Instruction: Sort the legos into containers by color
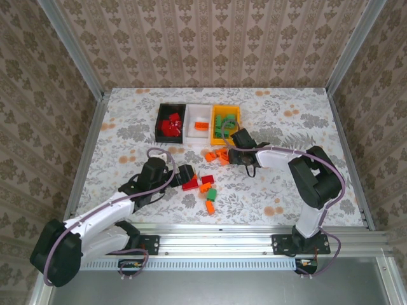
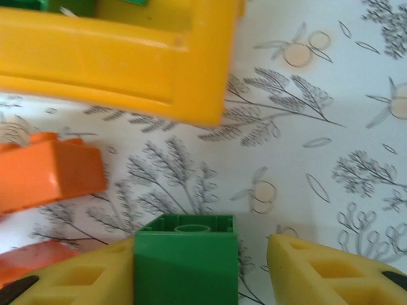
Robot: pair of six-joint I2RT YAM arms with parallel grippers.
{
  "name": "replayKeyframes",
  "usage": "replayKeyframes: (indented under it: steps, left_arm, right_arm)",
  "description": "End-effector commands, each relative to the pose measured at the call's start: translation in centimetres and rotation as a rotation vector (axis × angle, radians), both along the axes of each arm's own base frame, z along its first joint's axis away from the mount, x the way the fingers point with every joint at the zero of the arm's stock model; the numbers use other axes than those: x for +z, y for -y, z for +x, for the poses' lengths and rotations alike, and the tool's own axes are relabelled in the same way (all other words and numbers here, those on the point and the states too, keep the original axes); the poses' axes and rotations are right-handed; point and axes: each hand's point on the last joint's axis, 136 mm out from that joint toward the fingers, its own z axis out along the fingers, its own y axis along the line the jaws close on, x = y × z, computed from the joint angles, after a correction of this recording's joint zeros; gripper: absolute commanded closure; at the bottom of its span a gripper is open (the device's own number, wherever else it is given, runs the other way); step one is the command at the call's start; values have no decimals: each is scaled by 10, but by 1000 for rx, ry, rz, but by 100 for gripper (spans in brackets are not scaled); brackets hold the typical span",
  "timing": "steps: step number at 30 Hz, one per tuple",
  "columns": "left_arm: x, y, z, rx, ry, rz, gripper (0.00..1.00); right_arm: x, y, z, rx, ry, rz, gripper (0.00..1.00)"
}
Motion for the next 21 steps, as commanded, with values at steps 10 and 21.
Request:
replayKeyframes:
  steps: [10,21]
  left_arm:
    - [-5,9,0,-21,-16,-5,0]
    - [-9,11,2,-29,-26,15,0]
  right_arm:
    - [5,4,2,6,18,-24,68]
    - [95,-20,46,47,217,-3,72]
